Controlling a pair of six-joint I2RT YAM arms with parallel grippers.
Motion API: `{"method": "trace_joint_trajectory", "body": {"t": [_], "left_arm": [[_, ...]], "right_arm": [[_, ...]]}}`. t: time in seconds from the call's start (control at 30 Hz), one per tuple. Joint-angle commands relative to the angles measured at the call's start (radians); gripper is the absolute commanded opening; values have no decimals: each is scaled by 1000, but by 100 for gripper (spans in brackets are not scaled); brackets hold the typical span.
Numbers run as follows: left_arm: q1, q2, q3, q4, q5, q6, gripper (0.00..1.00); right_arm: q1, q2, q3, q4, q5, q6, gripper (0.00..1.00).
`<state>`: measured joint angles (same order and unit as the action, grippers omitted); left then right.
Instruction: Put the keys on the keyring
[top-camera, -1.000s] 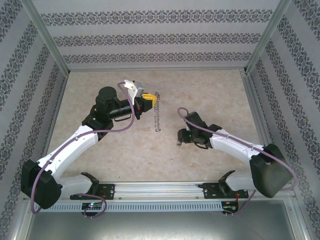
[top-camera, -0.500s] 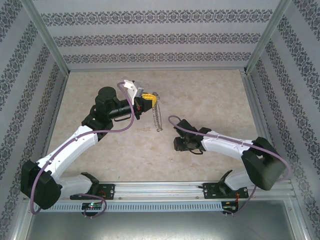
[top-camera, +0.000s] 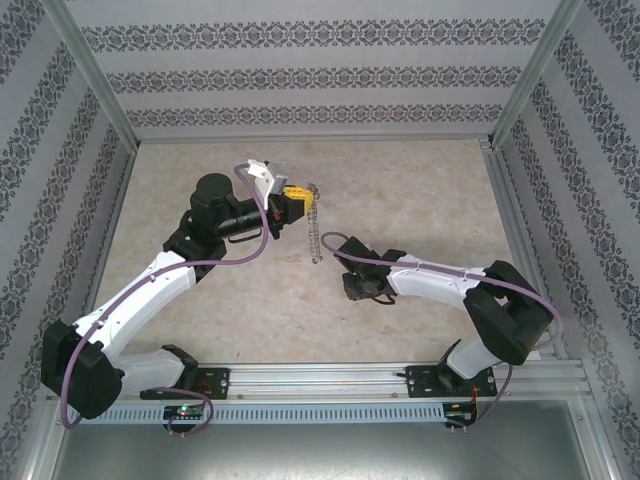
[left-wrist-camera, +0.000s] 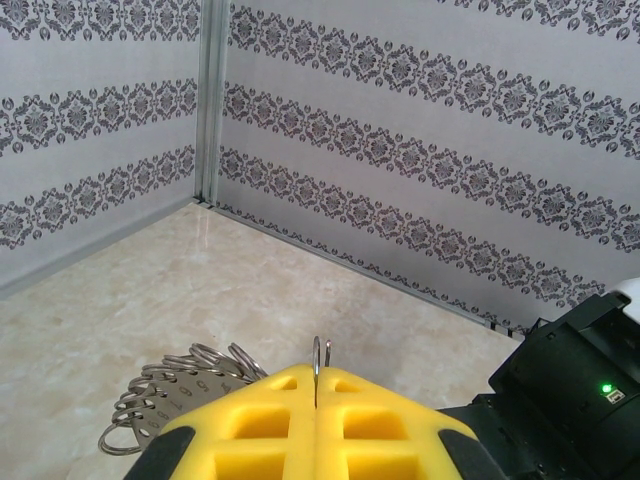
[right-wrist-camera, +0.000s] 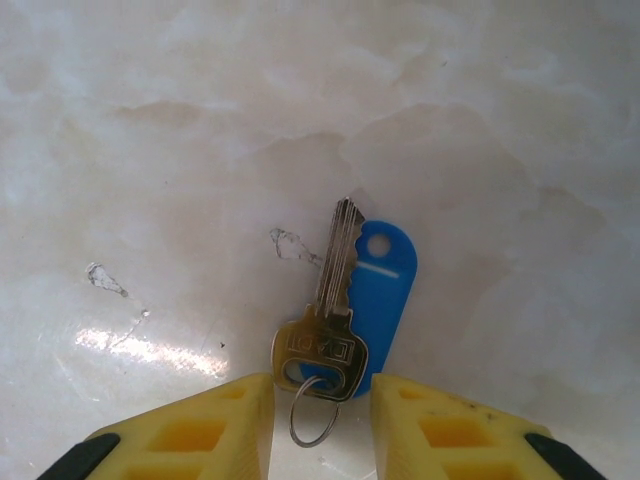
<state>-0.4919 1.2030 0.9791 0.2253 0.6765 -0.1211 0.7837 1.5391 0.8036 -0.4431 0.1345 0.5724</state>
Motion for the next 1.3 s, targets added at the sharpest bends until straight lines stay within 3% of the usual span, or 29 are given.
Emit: {"method": "trace_joint_trajectory", "body": {"t": [0.0,0.3,0.5,0.67,1.0,1.27], "left_arm": [[-10,-25,0,76,4,-8,0],[-11,-20,2,80,4,-10,0],[-11,-19,3,82,4,-12,0],[-10,-18,9,81,9,-14,0],[-10,-29,19,67,18,-9,0],[-11,-22,29,61,32,-8,0]], "right_arm": [[16,21,22,-29,36,-12,30],[17,51,23,-31,51,-15,23],[17,45,25,-38,52,-20,0],[-4,-58,31,-62,29,-48,0],[-239,-545,-125,199,-501,-206,0],[-416,-738,-142,277,-740,-199,0]]}}
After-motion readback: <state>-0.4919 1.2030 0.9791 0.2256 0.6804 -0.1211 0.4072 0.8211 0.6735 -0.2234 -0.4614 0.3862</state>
